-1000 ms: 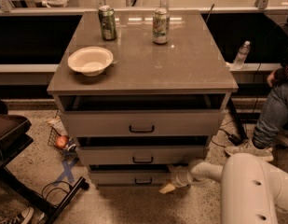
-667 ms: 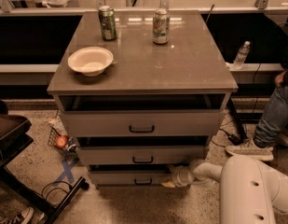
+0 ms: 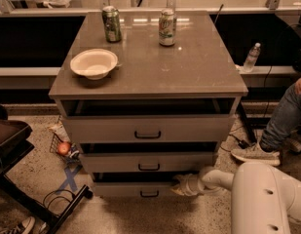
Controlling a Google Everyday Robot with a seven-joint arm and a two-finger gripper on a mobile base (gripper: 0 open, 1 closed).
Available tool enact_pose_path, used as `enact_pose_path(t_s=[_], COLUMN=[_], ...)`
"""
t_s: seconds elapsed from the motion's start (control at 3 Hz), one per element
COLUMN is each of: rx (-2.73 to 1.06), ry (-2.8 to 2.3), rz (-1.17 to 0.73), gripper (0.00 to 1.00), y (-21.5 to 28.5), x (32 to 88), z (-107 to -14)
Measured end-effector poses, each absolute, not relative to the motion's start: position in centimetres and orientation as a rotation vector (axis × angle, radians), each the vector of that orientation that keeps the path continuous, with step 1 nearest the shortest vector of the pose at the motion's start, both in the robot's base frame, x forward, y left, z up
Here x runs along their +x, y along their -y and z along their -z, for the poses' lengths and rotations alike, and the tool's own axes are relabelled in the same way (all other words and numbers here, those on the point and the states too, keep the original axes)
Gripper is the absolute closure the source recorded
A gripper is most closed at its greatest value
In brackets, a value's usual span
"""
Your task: Open bottom drawer
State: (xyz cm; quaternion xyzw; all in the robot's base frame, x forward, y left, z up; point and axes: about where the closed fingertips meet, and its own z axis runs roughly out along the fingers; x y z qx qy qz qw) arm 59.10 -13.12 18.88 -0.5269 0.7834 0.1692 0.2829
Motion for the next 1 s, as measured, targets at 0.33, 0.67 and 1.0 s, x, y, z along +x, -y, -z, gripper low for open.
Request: enact_pose_path(t_s=[0.33,0.67,1.0], rx=[-1.411,-1.411,-1.398], ry=[-2.098,-2.098,-2.133], rz=[-0.453,-0.453,-0.445], gripper=[1.00,1.00,1.00], y=[13.1,13.1,13.8], x=[59.1,59.1,56.5], z=[-19.0,-19.0,-19.1])
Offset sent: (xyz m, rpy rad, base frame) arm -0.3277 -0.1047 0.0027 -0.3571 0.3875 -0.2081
